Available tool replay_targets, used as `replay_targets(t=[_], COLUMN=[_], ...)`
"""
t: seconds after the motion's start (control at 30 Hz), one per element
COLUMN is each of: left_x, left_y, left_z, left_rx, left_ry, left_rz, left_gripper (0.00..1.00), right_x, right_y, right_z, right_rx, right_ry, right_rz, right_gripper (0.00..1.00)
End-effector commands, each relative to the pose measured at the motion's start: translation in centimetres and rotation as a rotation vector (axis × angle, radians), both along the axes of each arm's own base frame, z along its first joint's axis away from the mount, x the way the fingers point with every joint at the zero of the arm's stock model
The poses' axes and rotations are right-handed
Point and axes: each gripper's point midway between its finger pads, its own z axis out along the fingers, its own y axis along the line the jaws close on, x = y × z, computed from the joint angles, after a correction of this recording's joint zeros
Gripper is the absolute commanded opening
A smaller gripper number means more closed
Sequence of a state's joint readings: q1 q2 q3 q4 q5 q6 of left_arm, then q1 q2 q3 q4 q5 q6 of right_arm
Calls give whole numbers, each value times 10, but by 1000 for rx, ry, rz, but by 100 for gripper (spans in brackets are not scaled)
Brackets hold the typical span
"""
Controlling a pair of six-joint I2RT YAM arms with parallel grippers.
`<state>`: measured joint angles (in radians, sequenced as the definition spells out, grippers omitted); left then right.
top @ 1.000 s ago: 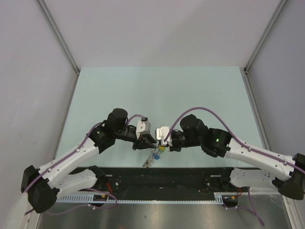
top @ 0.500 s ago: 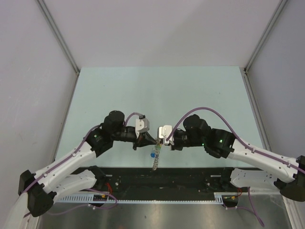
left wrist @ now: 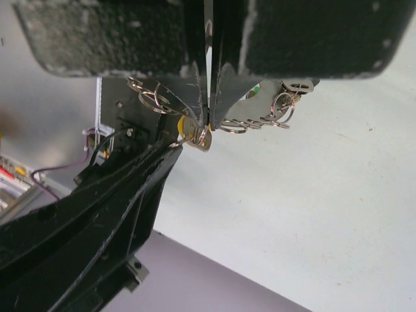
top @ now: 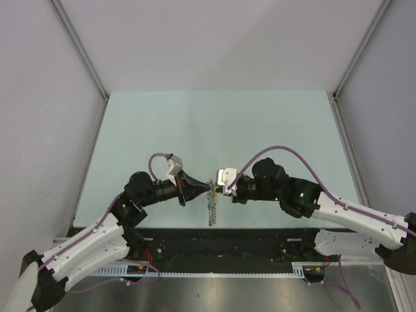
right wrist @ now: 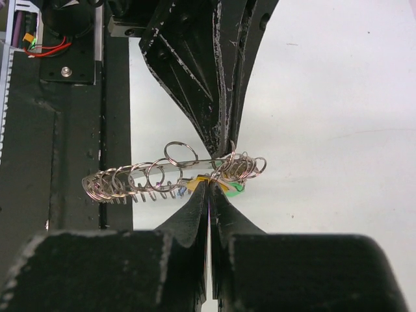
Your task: Put the keys on the keyring
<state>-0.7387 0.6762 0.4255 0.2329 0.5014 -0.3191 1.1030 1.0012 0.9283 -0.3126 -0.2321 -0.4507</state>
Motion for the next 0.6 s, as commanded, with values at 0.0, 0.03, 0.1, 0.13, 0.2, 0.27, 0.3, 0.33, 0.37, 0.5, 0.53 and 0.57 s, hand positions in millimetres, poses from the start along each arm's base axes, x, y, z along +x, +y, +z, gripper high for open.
replay_targets(t=[0.0,0.03,0.1,0.13,0.2,0.27,0.3,0.33,0.37,0.5,0.53,0.57], left_x=[12,11,9,8,7,6,6,5,4,5,5,5], left_y=[2,2,2,1,2,2,1,1,1,3,3,3], left_z=[50,50,46,46,45,45,44,44,44,42,43,42], left_rx=[-177,-175,-168,-167,-162,-159,-156,-156,-153,-146,-145,-144], left_ry=[-67,-70,-69,-71,-75,-78,-77,-79,-81,-82,-83,-85], left_rz=[78,72,64,58,55,49,47,45,41,51,52,54], left_gripper=[0,0,1,0,0,0,0,0,1,0,0,0], right_x=[-2,-1,4,4,8,9,10,10,10,9,8,7], right_y=[4,4,2,1,0,-1,0,0,0,1,1,1], right_z=[8,9,12,15,16,17,18,19,18,25,27,30], right_rx=[56,66,84,95,106,113,122,126,127,162,170,183], right_ry=[17,17,7,2,-2,-3,-6,-7,-6,2,4,6], right_rz=[-23,-31,-61,-69,-90,-102,-107,-108,-109,-108,-106,-103], right_gripper=[1,3,9,10,14,16,16,17,17,32,34,35])
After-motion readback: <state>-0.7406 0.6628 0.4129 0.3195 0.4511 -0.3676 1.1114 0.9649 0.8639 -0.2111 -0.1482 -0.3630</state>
